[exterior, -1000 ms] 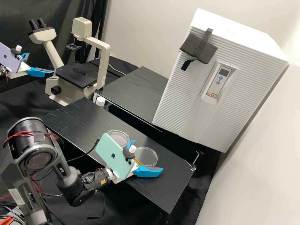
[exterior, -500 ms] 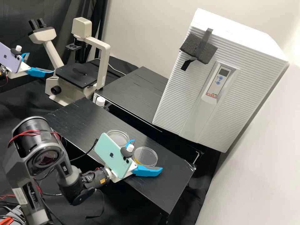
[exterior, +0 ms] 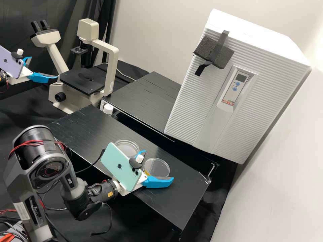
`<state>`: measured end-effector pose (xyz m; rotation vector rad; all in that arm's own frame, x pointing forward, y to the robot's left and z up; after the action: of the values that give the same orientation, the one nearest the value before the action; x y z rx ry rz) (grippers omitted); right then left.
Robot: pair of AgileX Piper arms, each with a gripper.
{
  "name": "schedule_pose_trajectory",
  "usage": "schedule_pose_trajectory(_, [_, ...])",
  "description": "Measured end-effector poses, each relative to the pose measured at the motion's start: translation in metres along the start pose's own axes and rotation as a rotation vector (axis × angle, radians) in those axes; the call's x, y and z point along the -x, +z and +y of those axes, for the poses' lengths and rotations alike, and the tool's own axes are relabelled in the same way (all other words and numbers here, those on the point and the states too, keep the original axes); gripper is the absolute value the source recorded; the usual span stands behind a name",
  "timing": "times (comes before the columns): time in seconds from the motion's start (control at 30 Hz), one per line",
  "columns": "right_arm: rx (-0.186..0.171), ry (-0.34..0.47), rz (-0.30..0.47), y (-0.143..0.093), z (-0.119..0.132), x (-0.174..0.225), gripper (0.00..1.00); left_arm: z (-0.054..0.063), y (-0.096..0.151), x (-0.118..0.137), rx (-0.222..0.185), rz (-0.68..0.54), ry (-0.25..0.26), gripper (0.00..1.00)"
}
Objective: Close the petri dish lid.
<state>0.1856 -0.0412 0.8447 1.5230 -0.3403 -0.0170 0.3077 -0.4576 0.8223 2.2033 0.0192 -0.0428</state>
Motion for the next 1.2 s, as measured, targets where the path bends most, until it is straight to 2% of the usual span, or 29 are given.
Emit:
schedule_pose_trajectory(1.1, [0.002,0.013,0.021,-0.0043,0.0024,0.0013,0.00,0.0000,0.0000,0.0000,0.000,0.000,0.000,1.00])
schedule_pose_trajectory(1.2, [-0.015,0.022,0.031,-0.0070,0.0047,0.0048,0.00,0.0000,0.0000,0.0000,0.000,0.000,0.000,1.00])
